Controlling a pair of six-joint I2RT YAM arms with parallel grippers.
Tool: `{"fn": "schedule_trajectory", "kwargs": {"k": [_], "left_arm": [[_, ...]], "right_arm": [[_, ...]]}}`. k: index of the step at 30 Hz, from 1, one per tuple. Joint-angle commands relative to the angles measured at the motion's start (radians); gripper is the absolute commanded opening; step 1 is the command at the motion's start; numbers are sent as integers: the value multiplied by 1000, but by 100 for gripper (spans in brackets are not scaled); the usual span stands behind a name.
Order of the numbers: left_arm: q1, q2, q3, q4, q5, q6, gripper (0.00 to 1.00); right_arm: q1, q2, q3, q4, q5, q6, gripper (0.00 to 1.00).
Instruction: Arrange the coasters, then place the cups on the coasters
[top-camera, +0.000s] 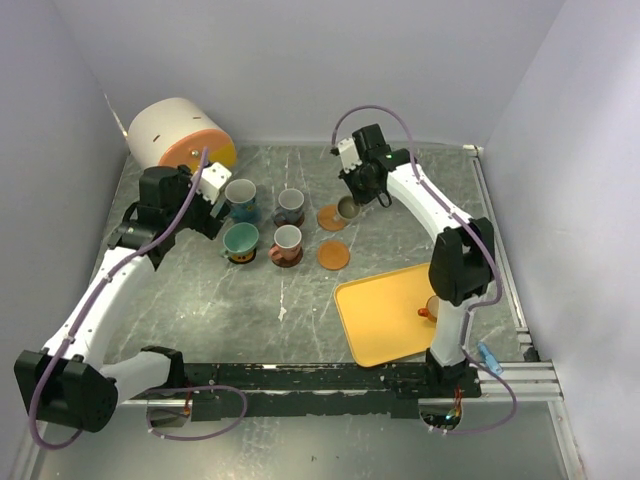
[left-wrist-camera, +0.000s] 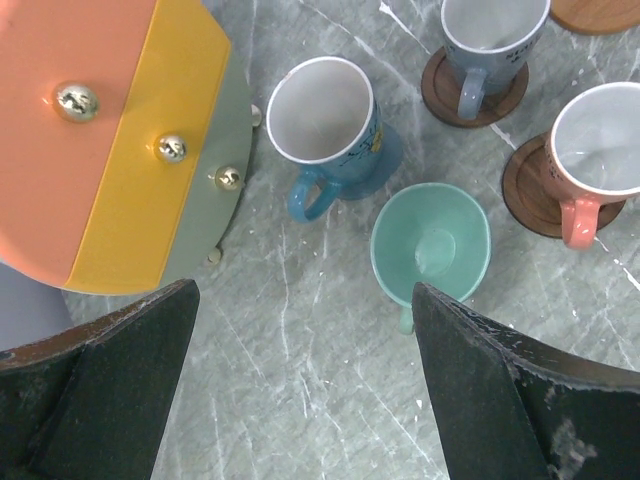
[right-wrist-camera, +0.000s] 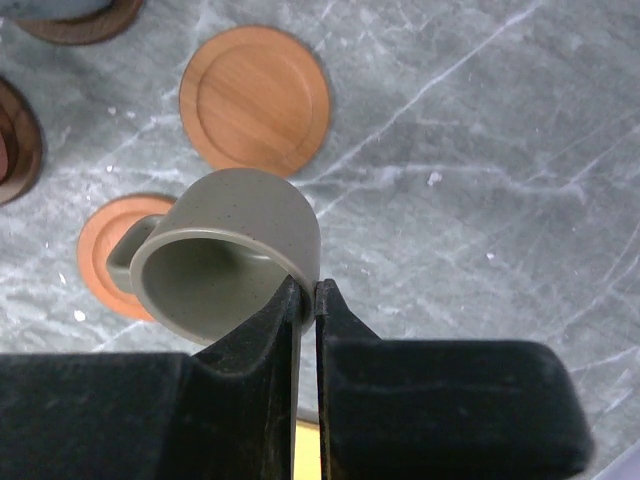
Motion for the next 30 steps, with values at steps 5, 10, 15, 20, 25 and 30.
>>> {"fn": "schedule_trajectory", "kwargs": {"k": [5,10,15,20,25,30], "left_arm": [[9,-41,7,-4,41,0,99],[9,-52,-2,1,42,3,99],[9,-60,-13,4,63,2,99],[9,-68,-23,3,88,5,99],[9,-71,-27,6,97,0,99],[9,-72,-28,3,95,4,99]], "right_arm": [[26,142,163,-20,17,79,0],[39,213,224,-42,34,89,0],[42,260,256,-52,52,92,0],[42,296,284,-64,55,91,0],[42,327,309,-72,53,90,0],[42,354,340,-85,44,88,0]]}}
